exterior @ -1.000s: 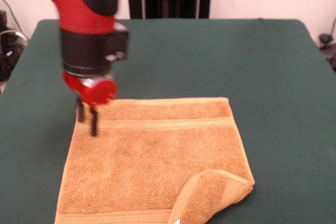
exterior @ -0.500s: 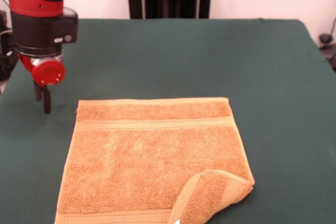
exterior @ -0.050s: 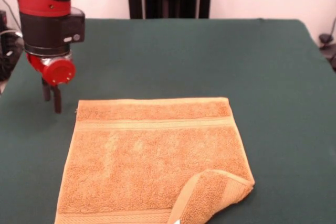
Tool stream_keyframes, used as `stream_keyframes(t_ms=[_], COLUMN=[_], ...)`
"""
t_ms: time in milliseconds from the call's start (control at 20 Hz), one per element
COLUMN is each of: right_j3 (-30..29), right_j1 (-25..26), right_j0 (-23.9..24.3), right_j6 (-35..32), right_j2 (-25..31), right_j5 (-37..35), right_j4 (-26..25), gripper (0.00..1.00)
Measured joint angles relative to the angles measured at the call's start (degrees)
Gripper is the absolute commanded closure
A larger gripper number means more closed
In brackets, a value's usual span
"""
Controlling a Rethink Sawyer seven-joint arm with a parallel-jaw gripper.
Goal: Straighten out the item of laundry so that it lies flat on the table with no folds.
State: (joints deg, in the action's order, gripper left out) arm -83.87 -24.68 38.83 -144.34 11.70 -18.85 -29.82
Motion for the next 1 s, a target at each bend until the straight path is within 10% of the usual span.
stream_keyframes(t_ms=[1000], right_j3=[-1.4], right_j1=[-8.18], right_j0=[-3.27], right_j6=[0.0], right_j2=[0.61], right_j5=[-0.01], right_j4=[-2.13], gripper=[0.0])
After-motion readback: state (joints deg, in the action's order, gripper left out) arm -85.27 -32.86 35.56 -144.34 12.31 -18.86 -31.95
